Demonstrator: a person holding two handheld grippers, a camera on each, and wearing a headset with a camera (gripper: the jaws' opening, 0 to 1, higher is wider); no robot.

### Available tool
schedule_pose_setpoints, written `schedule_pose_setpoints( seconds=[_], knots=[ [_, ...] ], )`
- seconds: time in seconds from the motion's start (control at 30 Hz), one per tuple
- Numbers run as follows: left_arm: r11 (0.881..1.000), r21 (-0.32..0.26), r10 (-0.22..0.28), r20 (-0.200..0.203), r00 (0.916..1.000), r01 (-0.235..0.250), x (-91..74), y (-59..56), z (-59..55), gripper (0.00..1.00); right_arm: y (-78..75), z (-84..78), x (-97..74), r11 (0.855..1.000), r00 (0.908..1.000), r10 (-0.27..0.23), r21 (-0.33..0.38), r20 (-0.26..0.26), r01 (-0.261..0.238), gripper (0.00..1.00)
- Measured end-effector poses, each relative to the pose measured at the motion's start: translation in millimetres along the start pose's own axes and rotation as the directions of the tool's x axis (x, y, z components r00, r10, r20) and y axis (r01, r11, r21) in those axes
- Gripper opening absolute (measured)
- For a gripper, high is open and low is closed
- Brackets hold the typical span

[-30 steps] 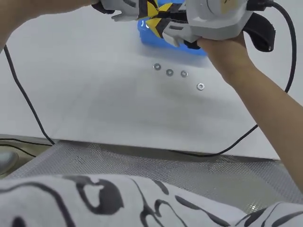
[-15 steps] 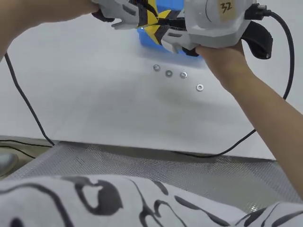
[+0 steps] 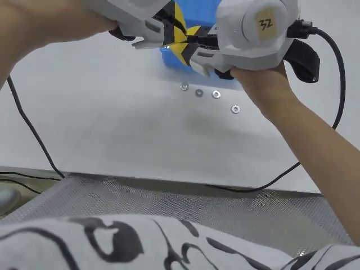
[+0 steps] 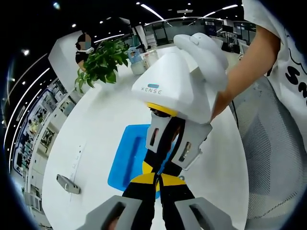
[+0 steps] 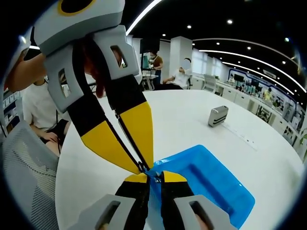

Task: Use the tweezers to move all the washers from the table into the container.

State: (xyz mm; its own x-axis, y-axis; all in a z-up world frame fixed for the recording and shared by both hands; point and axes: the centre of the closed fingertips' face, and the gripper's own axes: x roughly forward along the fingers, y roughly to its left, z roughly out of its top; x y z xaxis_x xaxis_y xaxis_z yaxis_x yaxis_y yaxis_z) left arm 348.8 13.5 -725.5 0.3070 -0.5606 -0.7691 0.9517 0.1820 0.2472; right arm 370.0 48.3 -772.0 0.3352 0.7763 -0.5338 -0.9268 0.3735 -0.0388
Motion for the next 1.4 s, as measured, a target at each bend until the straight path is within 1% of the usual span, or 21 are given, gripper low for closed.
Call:
schedule_pose_setpoints(
  seconds=[0.13,0.2,0.27,0.33,0.37,0.47,0.57,0.6,0.7,0.73,0.83,0.97,1.23,1.4],
  knots=[
    [1.0,0.001,0.003,-0.003,1.0,-0.003,-0.5,-0.8,-0.2,0.0,2.5,0.6,-1.2,1.0,1.0,-0.003,-0.002,-0.001,0.003,0.04],
    [1.0,0.007,0.012,-0.009,0.9999,-0.012,-1.1,0.2,-0.7,0.0,2.4,1.1,0.0,1.0,1.0,-0.008,0.003,-0.001,0.008,0.05],
    [1.0,0.001,0.017,-0.014,0.9998,-0.017,-1.5,0.5,-1.5,0.0,2.8,1.5,0.3,1.0,1.0,-0.005,0.009,-0.004,0.005,0.05],
    [1.0,0.009,0.029,-0.016,0.9994,-0.029,-3.0,2.1,-1.7,0.0,3.3,2.3,0.1,1.0,1.0,0.001,0.015,-0.005,-0.001,0.06],
    [0.999,0.012,0.035,-0.014,0.9993,-0.035,-4.1,3.2,-1.4,0.0,3.8,2.9,-0.4,1.0,1.0,0.002,0.015,-0.005,-0.002,0.06],
    [0.999,-0.008,0.041,0.003,0.9992,-0.041,-9.4,5.1,1.8,0.0,2.6,6.8,-3.8,1.0,0.9999,-0.012,-0.013,0.002,0.012,0.06],
    [0.999,-0.011,0.049,0.009,0.9988,-0.049,-14.6,5.3,4.1,0.0,4.2,11.0,-7.9,1.0,0.9999,-0.01,-0.01,0.008,0.01,0.06],
    [0.999,-0.012,0.053,0.015,0.9985,-0.053,-16.8,4.6,6.0,0.0,5.2,13.3,-10.3,1.0,0.9999,-0.011,-0.013,0.011,0.011,0.06],
    [0.998,-0.017,0.068,0.029,0.9973,-0.068,-21.7,3.0,11.0,0.0,5.9,15.7,-10.7,1.0,0.9995,-0.02,-0.021,0.024,0.02,0.06],
    [0.997,-0.016,0.07,0.03,0.9971,-0.069,-23.1,1.5,12.2,0.0,8.7,17.2,-13.9,1.0,0.9995,-0.02,-0.022,0.025,0.02,0.06],
    [0.997,-0.014,0.075,0.038,0.9964,-0.075,-27.5,-1.3,15.4,0.0,11.0,20.5,-19.8,0.999,0.9991,-0.031,-0.026,0.029,0.031,0.06],
    [0.996,-0.008,0.093,0.056,0.9941,-0.093,-36.6,-3.3,23.6,0.0,12.7,29.1,-30.8,0.999,0.9979,-0.041,-0.021,0.05,0.042,0.06],
    [0.995,-0.014,0.098,0.089,0.9912,-0.097,-45.7,-11.9,36.2,0.0,17.6,34.9,-48.9,0.998,0.9965,-0.053,-0.026,0.064,0.055,0.06],
    [0.995,-0.02,0.1,0.101,0.9898,-0.099,-48.9,-13.1,41.4,0.0,20.4,36.7,-55.7,0.999,0.9959,-0.052,-0.011,0.075,0.053,0.06]
  ],
)
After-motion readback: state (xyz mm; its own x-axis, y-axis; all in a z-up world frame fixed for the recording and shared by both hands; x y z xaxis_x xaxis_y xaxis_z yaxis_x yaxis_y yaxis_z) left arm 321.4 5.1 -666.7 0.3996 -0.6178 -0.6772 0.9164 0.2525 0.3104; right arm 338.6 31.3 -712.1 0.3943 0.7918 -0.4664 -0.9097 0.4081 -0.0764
